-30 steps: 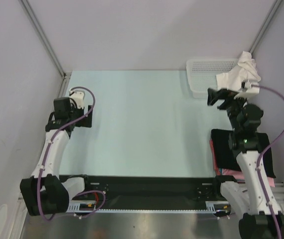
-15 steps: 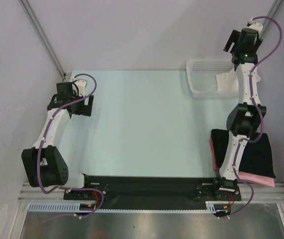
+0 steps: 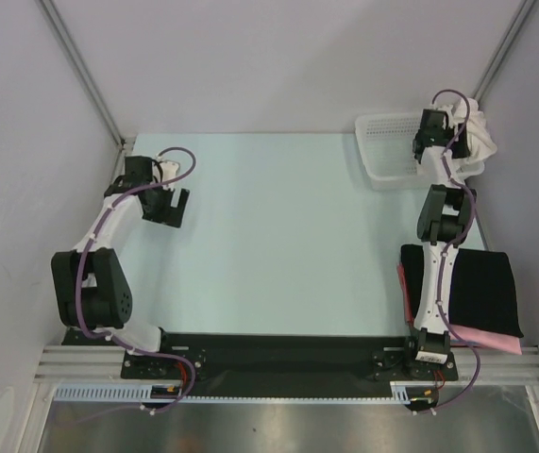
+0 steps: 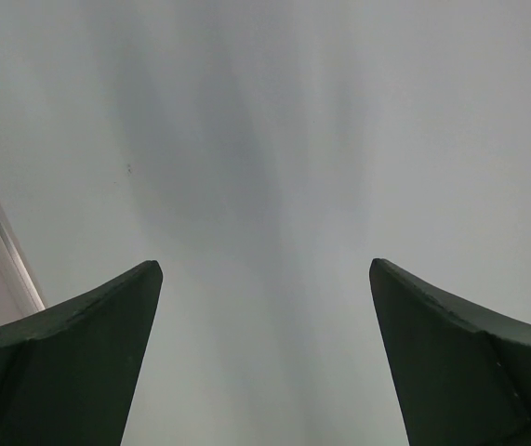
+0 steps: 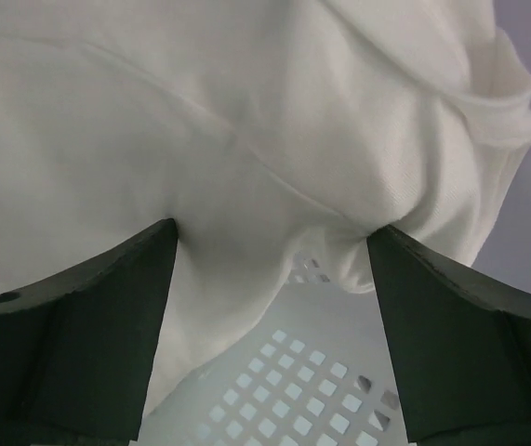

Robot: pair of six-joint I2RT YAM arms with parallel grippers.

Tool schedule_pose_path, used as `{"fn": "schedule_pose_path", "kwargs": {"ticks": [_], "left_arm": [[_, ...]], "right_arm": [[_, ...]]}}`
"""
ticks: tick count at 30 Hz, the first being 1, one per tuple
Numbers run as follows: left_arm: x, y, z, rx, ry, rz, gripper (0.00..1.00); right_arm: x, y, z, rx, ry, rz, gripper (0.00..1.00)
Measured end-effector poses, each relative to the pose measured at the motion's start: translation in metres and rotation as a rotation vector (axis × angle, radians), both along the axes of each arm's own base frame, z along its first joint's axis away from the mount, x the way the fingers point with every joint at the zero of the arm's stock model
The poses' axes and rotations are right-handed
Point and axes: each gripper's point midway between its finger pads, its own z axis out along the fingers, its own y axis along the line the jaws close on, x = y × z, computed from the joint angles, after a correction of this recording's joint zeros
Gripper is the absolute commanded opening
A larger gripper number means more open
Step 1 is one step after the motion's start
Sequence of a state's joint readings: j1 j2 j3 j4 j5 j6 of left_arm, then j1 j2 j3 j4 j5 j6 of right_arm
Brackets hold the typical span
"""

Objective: Fold and stack the t-shirts
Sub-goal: Grab the tshirt from the pile

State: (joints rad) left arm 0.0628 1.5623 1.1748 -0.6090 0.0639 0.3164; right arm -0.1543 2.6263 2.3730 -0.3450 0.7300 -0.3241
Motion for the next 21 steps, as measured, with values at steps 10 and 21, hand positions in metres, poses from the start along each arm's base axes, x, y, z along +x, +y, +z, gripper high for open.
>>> {"fn": "schedule_pose_path", "kwargs": {"ticks": [10,21], "left_arm": [[-0.003,-0.014,-0.002,0.051,0.018,-0.077,1.0],[-0.004,-0.029,0.008,0.114,-0.002,-0.128,1.0]], "right_arm": [[0.0,-0.017,-0.007,-0.113,0.022,-0.03,0.0],[-0.01,0.038,0.153,-0.026,-0.288,0.058,0.0]]}}
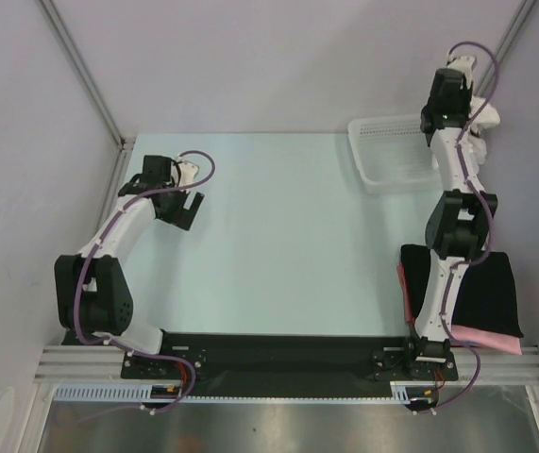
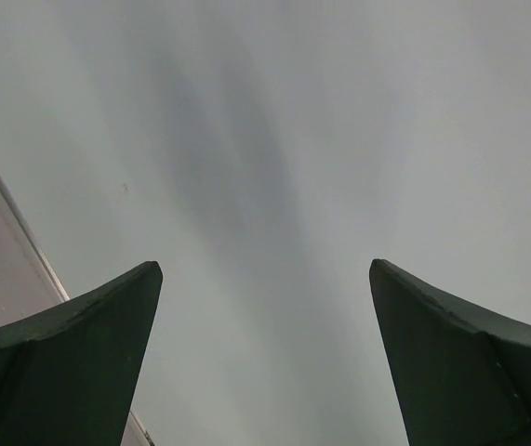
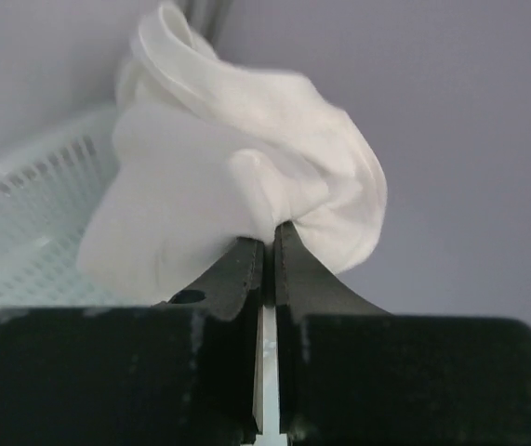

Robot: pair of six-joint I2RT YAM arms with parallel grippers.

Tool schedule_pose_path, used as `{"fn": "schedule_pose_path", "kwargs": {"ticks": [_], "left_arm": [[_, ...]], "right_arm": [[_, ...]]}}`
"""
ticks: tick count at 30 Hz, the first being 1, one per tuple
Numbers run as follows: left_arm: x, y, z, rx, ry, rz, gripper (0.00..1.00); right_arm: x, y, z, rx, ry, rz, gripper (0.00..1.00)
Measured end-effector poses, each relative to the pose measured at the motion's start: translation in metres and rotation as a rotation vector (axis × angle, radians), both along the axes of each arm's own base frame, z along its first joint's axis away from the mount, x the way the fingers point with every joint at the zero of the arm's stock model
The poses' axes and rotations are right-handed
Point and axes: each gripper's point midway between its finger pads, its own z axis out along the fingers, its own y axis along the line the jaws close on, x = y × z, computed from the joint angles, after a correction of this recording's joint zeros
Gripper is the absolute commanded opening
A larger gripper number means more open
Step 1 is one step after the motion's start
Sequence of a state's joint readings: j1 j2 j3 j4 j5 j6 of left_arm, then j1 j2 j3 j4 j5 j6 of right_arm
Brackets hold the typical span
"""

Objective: Fold and stack the t-shirts
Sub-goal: Grab the tshirt from the pile, then move the tshirt to the center of the board

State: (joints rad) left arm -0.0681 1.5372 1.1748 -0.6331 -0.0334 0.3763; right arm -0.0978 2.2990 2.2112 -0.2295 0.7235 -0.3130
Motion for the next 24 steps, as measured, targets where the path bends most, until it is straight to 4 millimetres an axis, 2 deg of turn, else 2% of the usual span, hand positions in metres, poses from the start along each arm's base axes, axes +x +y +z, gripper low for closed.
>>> {"fn": "schedule_pose_path", "kwargs": {"ticks": [3,5,6,7,8,11,14,15,17,19,21,24], "left_arm": [[-0.001,0.0,0.008,-0.001,-0.02,0.001,1.0],[-0.002,0.0,0.016,-0.003,-0.043,0.0,1.0],[-0.002,0.0,0.02,-0.005,-0.056,0.0,1.0],[-0.002,0.0,0.025,-0.006,-0.068,0.0,1.0],[-0.003,0.0,0.029,-0.007,-0.081,0.0,1.0],[-0.004,0.0,0.041,-0.01,-0.116,0.0,1.0],[-0.005,0.0,0.049,-0.012,-0.14,0.001,1.0],[-0.006,0.001,0.052,-0.012,-0.15,0.003,1.0],[-0.007,0.003,0.058,-0.015,-0.167,0.007,1.0],[-0.007,0.007,0.063,-0.017,-0.181,0.02,1.0],[-0.008,0.016,0.068,-0.018,-0.198,0.042,1.0],[-0.011,0.032,0.076,-0.015,-0.221,0.086,1.0]], "right_arm": [[-0.024,0.037,0.097,0.024,-0.187,0.08,0.0],[-0.05,0.078,0.172,0.036,-0.338,0.175,0.0],[-0.065,0.103,0.202,0.044,-0.398,0.238,0.0],[-0.077,0.124,0.224,0.05,-0.443,0.291,0.0],[-0.095,0.156,0.253,0.06,-0.507,0.372,0.0],[-0.139,0.233,0.297,0.089,-0.608,0.567,0.0],[-0.172,0.303,0.315,0.13,-0.644,0.765,0.0],[-0.177,0.315,0.315,0.138,-0.642,0.806,0.0],[-0.19,0.352,0.308,0.18,-0.626,0.92,0.0],[-0.2,0.387,0.292,0.244,-0.596,1.028,0.0],[-0.208,0.417,0.269,0.317,-0.546,1.116,0.0],[-0.219,0.46,0.216,0.454,-0.444,1.212,0.0]]}}
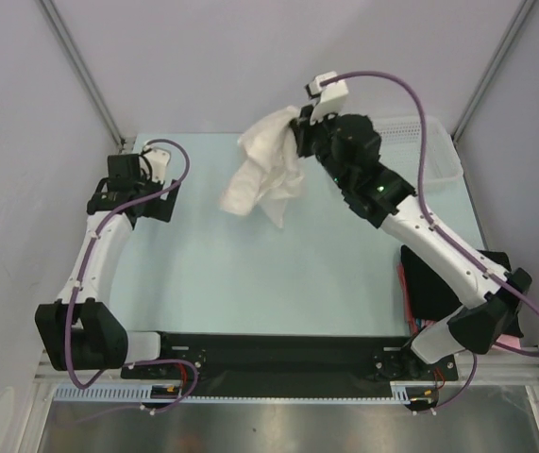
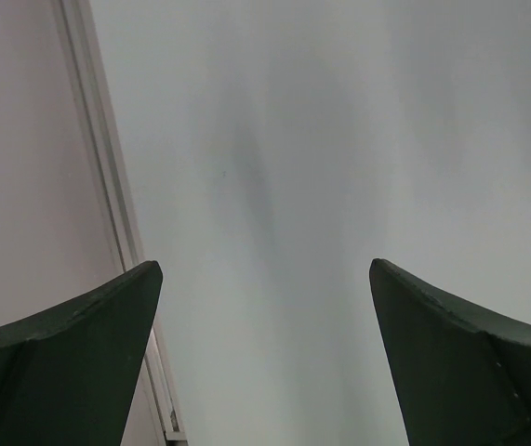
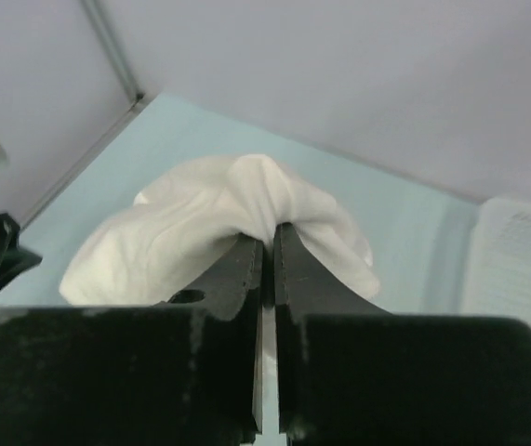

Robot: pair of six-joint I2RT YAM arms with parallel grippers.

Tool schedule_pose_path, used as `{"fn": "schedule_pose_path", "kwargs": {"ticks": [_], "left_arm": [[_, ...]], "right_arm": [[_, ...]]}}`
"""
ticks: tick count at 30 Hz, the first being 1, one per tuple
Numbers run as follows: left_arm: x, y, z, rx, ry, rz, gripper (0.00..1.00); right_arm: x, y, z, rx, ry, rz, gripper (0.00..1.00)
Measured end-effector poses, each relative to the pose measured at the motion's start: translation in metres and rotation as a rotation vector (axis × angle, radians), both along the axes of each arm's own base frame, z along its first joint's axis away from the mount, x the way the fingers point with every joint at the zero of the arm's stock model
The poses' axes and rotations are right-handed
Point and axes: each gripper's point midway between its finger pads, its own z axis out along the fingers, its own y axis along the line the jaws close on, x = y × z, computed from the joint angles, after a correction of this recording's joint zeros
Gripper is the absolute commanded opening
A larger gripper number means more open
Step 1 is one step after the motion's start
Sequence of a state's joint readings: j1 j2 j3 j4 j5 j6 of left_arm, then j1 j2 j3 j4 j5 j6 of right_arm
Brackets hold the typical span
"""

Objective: Fold and stack the t-shirts
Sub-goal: Move the tshirt to the center of the board

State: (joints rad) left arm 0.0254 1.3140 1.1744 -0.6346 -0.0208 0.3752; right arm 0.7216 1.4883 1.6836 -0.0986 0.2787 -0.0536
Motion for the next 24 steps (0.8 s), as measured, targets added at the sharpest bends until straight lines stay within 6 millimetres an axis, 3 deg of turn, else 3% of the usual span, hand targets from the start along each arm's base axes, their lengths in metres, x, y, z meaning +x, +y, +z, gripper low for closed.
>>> {"fn": "schedule_pose_path", "kwargs": {"ticks": [4,8,11,13,14,16,17,21,23,24], "left_arm": [[-0.002,0.009,0.003,-0.003,-0.009,0.023,1.0],[-0.003,-0.009,0.0,-0.075,0.003,-0.05,0.98],[-0.007,-0.032,-0.003,-0.165,0.021,-0.142,1.0],[-0.012,-0.047,-0.008,-0.223,0.028,-0.204,1.0],[-0.017,-0.055,-0.012,-0.259,0.038,-0.237,1.0],[-0.022,-0.066,-0.017,-0.306,0.054,-0.277,1.0],[-0.024,-0.07,-0.019,-0.325,0.057,-0.292,1.0],[-0.021,-0.08,-0.02,-0.361,0.042,-0.325,1.0],[-0.016,-0.084,-0.023,-0.357,0.041,-0.337,1.0],[-0.015,-0.087,-0.025,-0.356,0.043,-0.345,1.0]], "right_arm": [[-0.004,0.046,-0.095,0.013,0.23,0.105,0.0],[0.0,0.104,-0.183,-0.002,0.466,0.201,0.0],[-0.001,0.143,-0.223,-0.004,0.585,0.261,0.04],[-0.011,0.159,-0.236,0.011,0.632,0.301,0.22],[-0.017,0.165,-0.238,0.025,0.654,0.32,0.5],[-0.027,0.176,-0.231,0.057,0.671,0.363,0.89],[-0.03,0.182,-0.223,0.073,0.668,0.389,0.99],[-0.019,0.189,-0.181,0.095,0.59,0.417,0.98],[-0.009,0.175,-0.175,0.116,0.579,0.395,0.88],[-0.002,0.159,-0.182,0.122,0.601,0.361,0.86]]}}
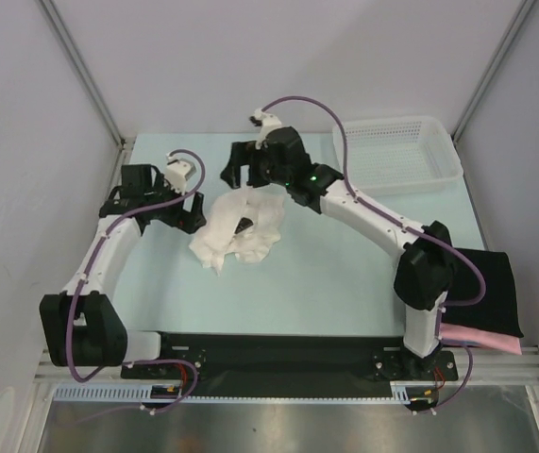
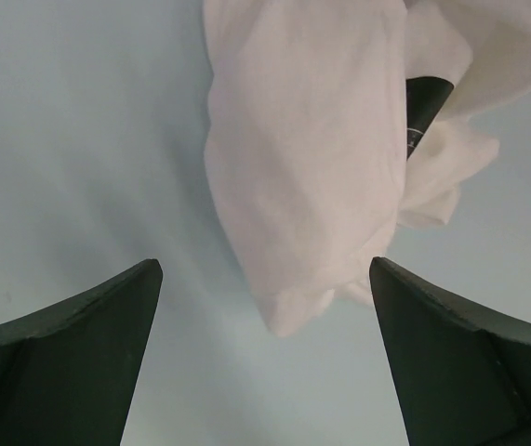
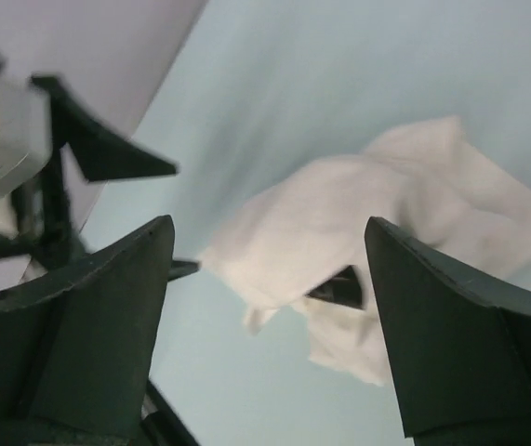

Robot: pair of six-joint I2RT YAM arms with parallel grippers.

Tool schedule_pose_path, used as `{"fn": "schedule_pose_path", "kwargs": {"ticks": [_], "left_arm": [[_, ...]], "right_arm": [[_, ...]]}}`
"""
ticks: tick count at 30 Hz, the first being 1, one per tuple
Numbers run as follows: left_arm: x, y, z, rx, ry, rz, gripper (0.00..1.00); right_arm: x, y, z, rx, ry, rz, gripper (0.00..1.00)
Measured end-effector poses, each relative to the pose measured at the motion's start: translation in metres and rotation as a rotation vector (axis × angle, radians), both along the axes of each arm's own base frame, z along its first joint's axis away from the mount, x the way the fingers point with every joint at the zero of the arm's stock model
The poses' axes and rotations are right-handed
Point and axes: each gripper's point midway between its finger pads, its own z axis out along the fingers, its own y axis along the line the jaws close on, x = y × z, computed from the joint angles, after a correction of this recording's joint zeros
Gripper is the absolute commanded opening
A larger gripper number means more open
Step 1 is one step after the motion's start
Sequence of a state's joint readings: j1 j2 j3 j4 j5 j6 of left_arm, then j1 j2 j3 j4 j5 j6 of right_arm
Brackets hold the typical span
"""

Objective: Fold and stack the t-shirts
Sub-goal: Move the tshirt to the center of the board, then flatten the tshirt out

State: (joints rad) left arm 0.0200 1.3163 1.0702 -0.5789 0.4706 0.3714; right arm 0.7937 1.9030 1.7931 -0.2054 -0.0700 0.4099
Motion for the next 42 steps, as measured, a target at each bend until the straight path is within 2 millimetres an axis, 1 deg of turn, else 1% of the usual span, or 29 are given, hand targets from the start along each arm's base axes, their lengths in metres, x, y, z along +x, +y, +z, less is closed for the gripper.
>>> {"fn": "schedule_pose_path", "kwargs": {"ticks": [1,2,4,6,7,8,9,10,11,12,13,14,15,16,18,19,22,24,26,29,31,32,33,35,37,39,40,41,42], "left_arm": [[0.001,-0.007,-0.006,0.006,0.007,-0.015,1.0],[0.002,-0.014,-0.013,0.016,0.015,-0.034,1.0],[0.0,-0.029,-0.032,0.039,0.045,-0.071,1.0],[0.0,-0.039,-0.054,0.076,0.087,-0.093,1.0],[0.001,-0.042,-0.065,0.093,0.111,-0.1,0.97],[0.003,-0.043,-0.075,0.111,0.129,-0.099,0.93],[0.005,-0.042,-0.083,0.126,0.145,-0.094,0.85],[0.006,-0.04,-0.093,0.142,0.166,-0.086,0.58],[0.007,-0.037,-0.102,0.156,0.19,-0.07,0.47],[0.007,-0.035,-0.107,0.165,0.204,-0.061,0.29],[0.006,-0.033,-0.111,0.175,0.214,-0.053,0.16],[0.006,-0.032,-0.111,0.182,0.213,-0.051,0.04],[0.007,-0.031,-0.109,0.185,0.203,-0.052,0.0],[0.008,-0.03,-0.104,0.191,0.187,-0.049,0.0],[0.011,-0.027,-0.093,0.199,0.146,-0.04,0.0],[0.012,-0.026,-0.084,0.201,0.122,-0.034,0.0],[0.015,-0.019,-0.061,0.198,0.06,-0.013,0.0],[0.021,-0.01,-0.049,0.194,0.04,0.014,0.0],[0.03,0.005,-0.037,0.186,0.02,0.059,0.0],[0.044,0.033,-0.015,0.16,-0.001,0.131,0.03],[0.058,0.051,0.002,0.158,-0.031,0.175,0.11],[0.065,0.056,0.01,0.151,-0.045,0.181,0.12],[0.071,0.058,0.016,0.138,-0.056,0.178,0.15],[0.081,0.056,0.02,0.127,-0.053,0.167,0.18],[0.096,0.053,0.017,0.12,-0.037,0.16,0.18],[0.112,0.053,0.007,0.11,0.001,0.166,0.18],[0.121,0.053,0.001,0.104,0.024,0.17,0.2],[0.129,0.052,-0.005,0.098,0.044,0.174,0.25],[0.142,0.054,-0.012,0.106,0.054,0.184,0.4]], "right_arm": [[0.01,-0.016,-0.006,-0.003,0.014,-0.035,0.81],[0.023,-0.037,-0.019,-0.014,0.038,-0.083,0.79],[0.046,-0.079,-0.046,-0.046,0.098,-0.175,0.77],[0.064,-0.109,-0.071,-0.076,0.159,-0.235,0.77],[0.071,-0.116,-0.081,-0.083,0.183,-0.245,0.78],[0.074,-0.118,-0.09,-0.092,0.203,-0.243,0.78],[0.074,-0.115,-0.102,-0.106,0.236,-0.23,0.77],[0.074,-0.109,-0.111,-0.114,0.258,-0.212,0.73],[0.073,-0.102,-0.12,-0.121,0.28,-0.19,0.72],[0.071,-0.096,-0.13,-0.126,0.302,-0.173,0.7],[0.067,-0.091,-0.142,-0.129,0.334,-0.148,0.63],[0.062,-0.085,-0.151,-0.132,0.359,-0.125,0.59],[0.056,-0.081,-0.162,-0.139,0.393,-0.103,0.55],[0.049,-0.078,-0.173,-0.148,0.426,-0.08,0.47],[0.038,-0.072,-0.188,-0.161,0.48,-0.043,0.37],[0.033,-0.07,-0.193,-0.165,0.497,-0.027,0.23],[0.018,-0.064,-0.2,-0.162,0.524,0.022,0.0],[0.009,-0.065,-0.206,-0.167,0.539,0.04,0.0],[-0.007,-0.072,-0.217,-0.186,0.566,0.046,0.0],[-0.044,-0.083,-0.228,-0.216,0.582,0.085,0.0],[-0.073,-0.088,-0.23,-0.248,0.574,0.121,0.0],[-0.086,-0.087,-0.229,-0.255,0.563,0.143,0.0],[-0.098,-0.082,-0.225,-0.256,0.542,0.174,0.0],[-0.116,-0.072,-0.215,-0.256,0.49,0.224,0.0],[-0.131,-0.064,-0.206,-0.266,0.437,0.256,0.0],[-0.138,-0.062,-0.198,-0.279,0.381,0.261,0.0],[-0.139,-0.06,-0.195,-0.28,0.355,0.26,0.19],[-0.139,-0.06,-0.191,-0.278,0.336,0.256,0.32],[-0.143,-0.062,-0.191,-0.289,0.337,0.264,0.47]]}}
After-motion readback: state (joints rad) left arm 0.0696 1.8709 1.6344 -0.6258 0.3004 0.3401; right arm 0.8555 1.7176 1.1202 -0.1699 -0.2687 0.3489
